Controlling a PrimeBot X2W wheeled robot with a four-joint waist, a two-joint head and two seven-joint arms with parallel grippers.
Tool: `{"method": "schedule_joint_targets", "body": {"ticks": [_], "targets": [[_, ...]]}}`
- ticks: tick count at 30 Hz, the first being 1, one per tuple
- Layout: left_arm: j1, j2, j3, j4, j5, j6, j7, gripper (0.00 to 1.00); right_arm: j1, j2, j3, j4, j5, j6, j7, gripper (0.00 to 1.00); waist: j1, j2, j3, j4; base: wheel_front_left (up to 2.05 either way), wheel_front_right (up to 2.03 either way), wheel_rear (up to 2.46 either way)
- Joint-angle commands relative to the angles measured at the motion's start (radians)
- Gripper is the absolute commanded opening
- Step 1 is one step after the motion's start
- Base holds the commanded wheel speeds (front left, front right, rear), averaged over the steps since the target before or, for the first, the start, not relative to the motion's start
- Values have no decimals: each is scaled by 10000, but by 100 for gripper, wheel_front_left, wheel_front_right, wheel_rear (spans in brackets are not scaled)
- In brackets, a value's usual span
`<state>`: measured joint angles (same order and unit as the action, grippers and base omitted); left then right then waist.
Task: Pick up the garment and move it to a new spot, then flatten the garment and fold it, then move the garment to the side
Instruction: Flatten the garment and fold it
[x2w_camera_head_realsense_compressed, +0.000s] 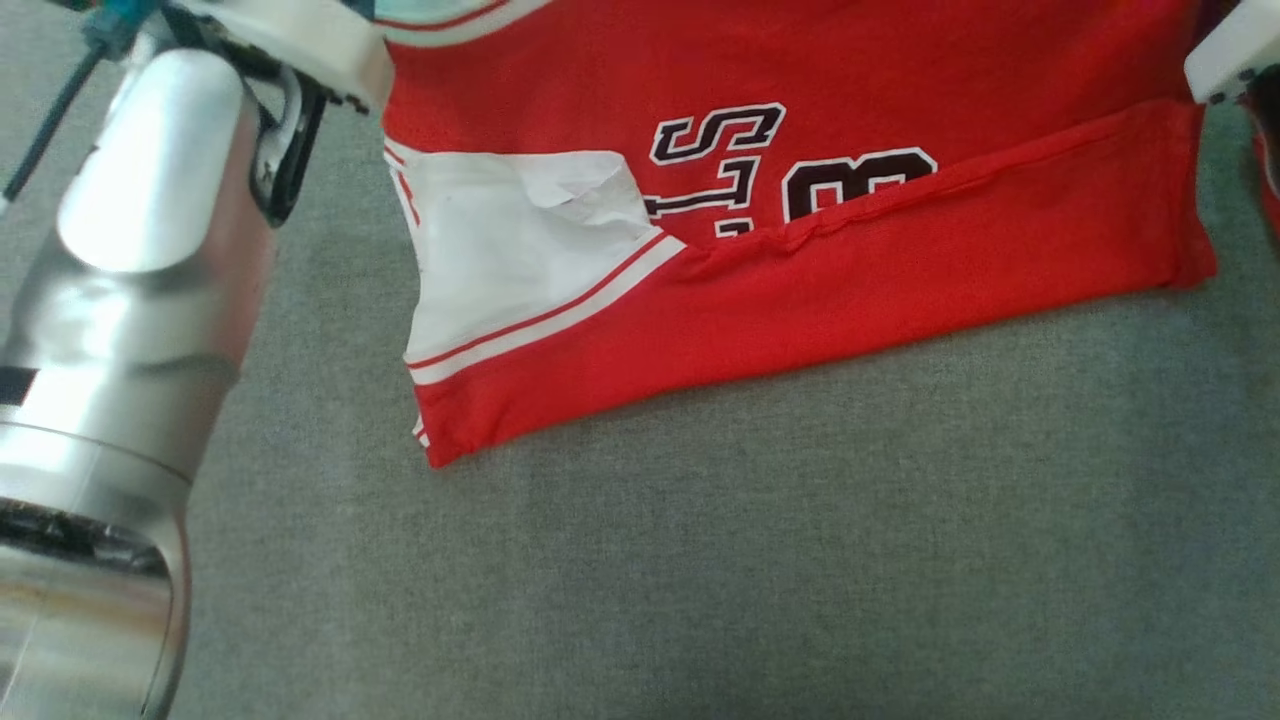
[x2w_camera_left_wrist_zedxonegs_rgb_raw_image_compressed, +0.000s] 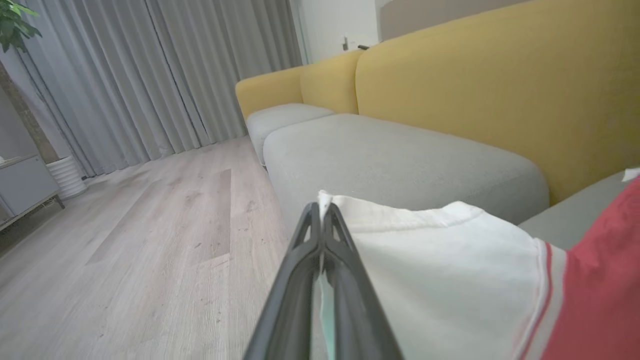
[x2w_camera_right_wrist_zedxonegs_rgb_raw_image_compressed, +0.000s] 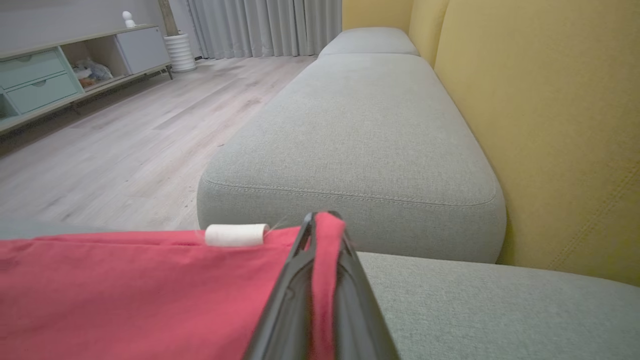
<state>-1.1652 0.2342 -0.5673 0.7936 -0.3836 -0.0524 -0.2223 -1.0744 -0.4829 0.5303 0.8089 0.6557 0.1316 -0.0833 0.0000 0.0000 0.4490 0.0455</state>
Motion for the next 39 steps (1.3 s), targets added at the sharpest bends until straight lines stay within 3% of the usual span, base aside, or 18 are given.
{"method": "schedule_joint_targets", "body": {"ticks": [1, 5, 19, 26, 30, 39], "targets": [[-612, 329, 134, 72, 92, -176, -70, 0, 121, -223, 148, -207, 227, -9, -117, 0, 0, 0, -51, 40, 0, 0, 0], [40, 272, -141, 350, 38, -511, -309, 0, 480, -492, 466, -185, 758, -9, -205, 0, 0, 0, -281, 173, 0, 0, 0], [2329, 669, -1246, -515, -464, -766, 77, 0, 2372, -1780, 2246, -828, 2185, -9, 100, 0, 0, 0, -1364, 536, 0, 0, 0], [3719, 1580, -2206, -2430, -1346, -779, 1523, 0, 3115, -2548, 3264, -1173, 2694, -9, 593, 0, 0, 0, -1825, 621, 0, 0, 0], [4281, 2488, -2878, -3984, -2102, -780, 2784, 0, 3422, -2925, 3845, -1431, 2951, -9, 1004, 0, 0, 0, -2003, 655, 0, 0, 0], [4867, 3965, -3335, -6404, -3414, -781, 4919, 0, 3440, -3388, 4926, -1647, 2948, -9, 1396, 0, 0, 0, -2098, 619, 0, 0, 0]]}}
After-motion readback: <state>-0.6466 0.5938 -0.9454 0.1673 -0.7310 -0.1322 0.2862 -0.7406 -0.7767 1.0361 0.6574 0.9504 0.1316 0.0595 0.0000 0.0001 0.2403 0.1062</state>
